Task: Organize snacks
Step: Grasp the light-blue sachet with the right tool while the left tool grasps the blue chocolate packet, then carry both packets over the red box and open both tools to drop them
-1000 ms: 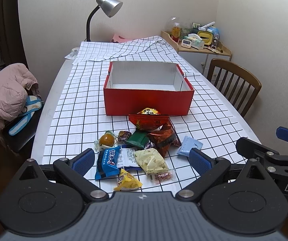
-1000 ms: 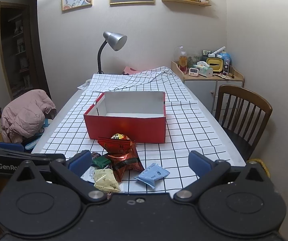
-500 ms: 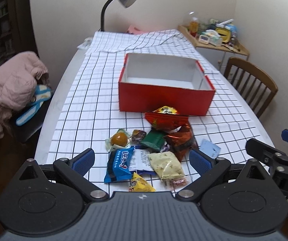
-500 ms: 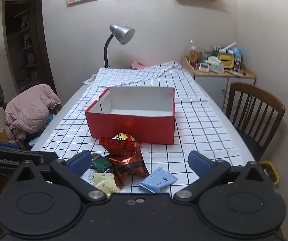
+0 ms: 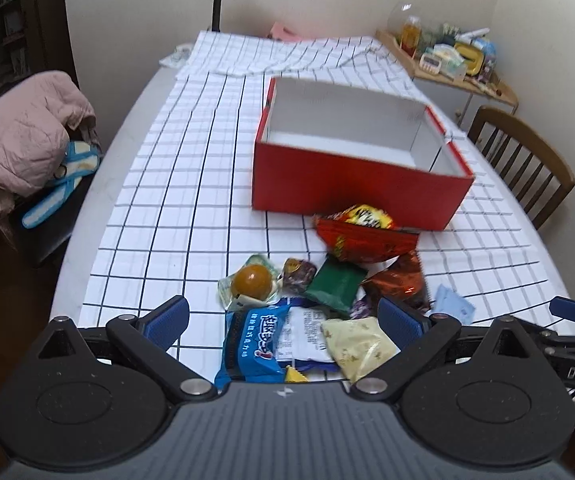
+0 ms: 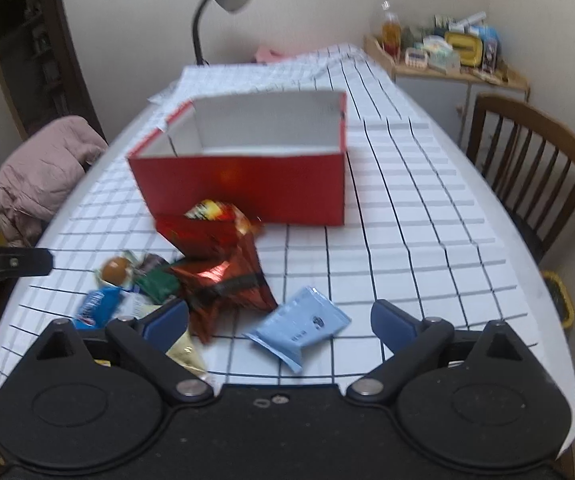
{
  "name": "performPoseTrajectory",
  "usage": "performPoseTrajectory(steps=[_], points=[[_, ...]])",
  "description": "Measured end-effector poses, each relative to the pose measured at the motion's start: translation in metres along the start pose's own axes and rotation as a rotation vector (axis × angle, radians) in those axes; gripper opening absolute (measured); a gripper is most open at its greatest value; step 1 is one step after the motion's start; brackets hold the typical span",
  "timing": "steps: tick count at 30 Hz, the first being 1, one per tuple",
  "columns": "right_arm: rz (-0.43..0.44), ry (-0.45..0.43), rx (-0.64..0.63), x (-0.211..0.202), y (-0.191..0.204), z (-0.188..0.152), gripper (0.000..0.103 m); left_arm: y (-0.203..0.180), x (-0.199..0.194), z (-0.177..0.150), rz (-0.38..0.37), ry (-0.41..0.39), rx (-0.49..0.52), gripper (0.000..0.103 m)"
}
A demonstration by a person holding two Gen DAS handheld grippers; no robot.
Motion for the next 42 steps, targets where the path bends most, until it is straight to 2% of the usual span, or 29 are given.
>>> performPoseTrajectory(steps=[8, 15, 18, 22, 23, 25, 30, 33, 36, 42], points=[[-0.041, 0.141, 0.128, 0.064, -0.021, 0.000, 0.090, 0.022, 0.053, 0.002, 0.013, 0.127, -0.075, 0.101], [-0.049, 0.236, 0.192, 0.099, -0.025, -0.002, 0.088, 0.034, 0.083, 0.001, 0.003, 0.201, -0.114, 0.100], [-0.035, 0.269, 0.202, 0.107, -0.023, -0.004, 0.086, 0.039, 0.095, -0.002, -0.035, 0.245, -0.155, 0.092], [-0.036, 0.276, 0.203, 0.110, -0.020, -0.004, 0.086, 0.045, 0.103, -0.006, -0.079, 0.277, -0.218, 0.091], [-0.040, 0.276, 0.198, 0.110, -0.019, -0.003, 0.083, 0.046, 0.104, -0.007, -0.087, 0.282, -0.230, 0.087], [-0.050, 0.274, 0.189, 0.111, -0.017, -0.001, 0.078, 0.048, 0.108, -0.009, -0.097, 0.303, -0.241, 0.065], [-0.084, 0.265, 0.152, 0.110, -0.013, 0.002, 0.056, 0.050, 0.112, -0.014, -0.085, 0.321, -0.260, 0.058], [-0.089, 0.257, 0.150, 0.109, -0.014, 0.002, 0.049, 0.052, 0.111, -0.016, -0.083, 0.313, -0.269, 0.050], [-0.090, 0.250, 0.152, 0.107, -0.015, 0.002, 0.046, 0.053, 0.110, -0.018, -0.085, 0.310, -0.280, 0.041], [-0.098, 0.227, 0.161, 0.100, -0.017, -0.001, 0.045, 0.055, 0.104, -0.020, -0.088, 0.293, -0.289, 0.038]])
Point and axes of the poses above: each gripper's, at about its wrist camera, not at the fingertips, and x roughly the way its jaws point, y to its left, z to its top, the point moved 3 cm from there along x, roughly the way its jaws point, and after that the axes turned 6 degrees about y, right-handed, at the moved point
